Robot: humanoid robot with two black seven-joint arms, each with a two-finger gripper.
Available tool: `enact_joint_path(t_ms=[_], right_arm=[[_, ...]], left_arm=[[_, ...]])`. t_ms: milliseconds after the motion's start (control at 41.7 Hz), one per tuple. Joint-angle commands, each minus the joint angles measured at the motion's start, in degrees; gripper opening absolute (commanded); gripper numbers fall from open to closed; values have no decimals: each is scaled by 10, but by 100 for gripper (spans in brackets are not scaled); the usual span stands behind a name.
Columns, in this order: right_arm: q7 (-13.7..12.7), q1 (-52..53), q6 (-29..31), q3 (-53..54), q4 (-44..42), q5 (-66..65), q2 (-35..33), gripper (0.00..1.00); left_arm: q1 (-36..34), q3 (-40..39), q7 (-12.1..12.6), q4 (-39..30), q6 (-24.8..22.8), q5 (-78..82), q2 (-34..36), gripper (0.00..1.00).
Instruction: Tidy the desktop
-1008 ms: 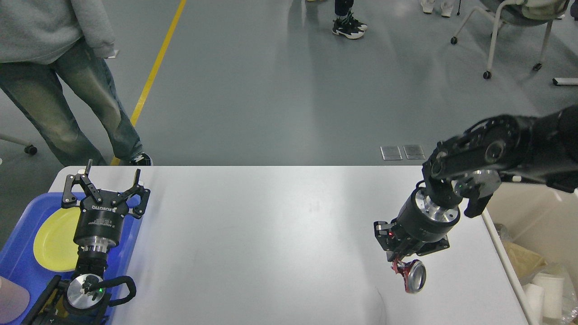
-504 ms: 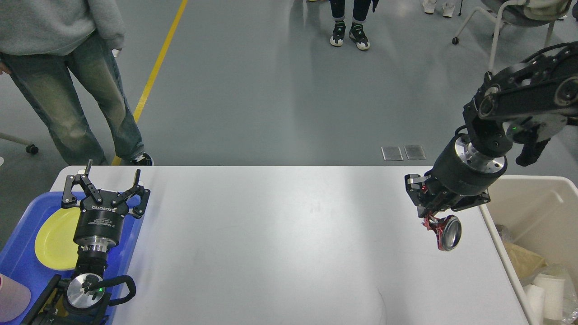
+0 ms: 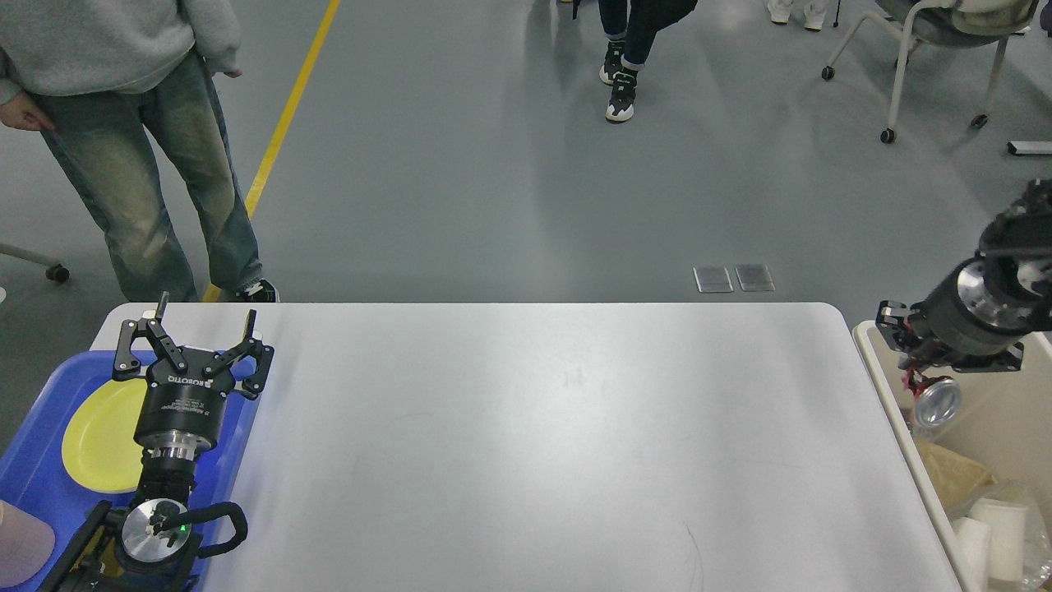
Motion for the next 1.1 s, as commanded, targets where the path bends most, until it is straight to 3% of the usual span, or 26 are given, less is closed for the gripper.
enact_joint_path(t_ms=[0, 72, 264, 600, 792, 1080], right_arm=[[1, -106, -12, 12, -117, -1, -15, 0], [1, -163, -43, 26, -169, 1, -27, 0], [3, -357, -194, 95, -287, -2, -60, 0], [9, -649, -260, 142, -587, -1, 59, 0], [8, -689, -295, 139, -597, -1, 83, 0], [8, -702, -299, 140, -599, -1, 87, 0]], left_arm=[[0, 0, 0, 0, 0, 0, 0, 96], [0, 0, 0, 0, 0, 0, 0, 96], [0, 0, -1, 0, 0, 0, 0, 96], [0, 0, -1, 0, 0, 0, 0, 96], [0, 0, 0, 0, 0, 0, 0, 96], [0, 0, -1, 0, 0, 0, 0, 96]])
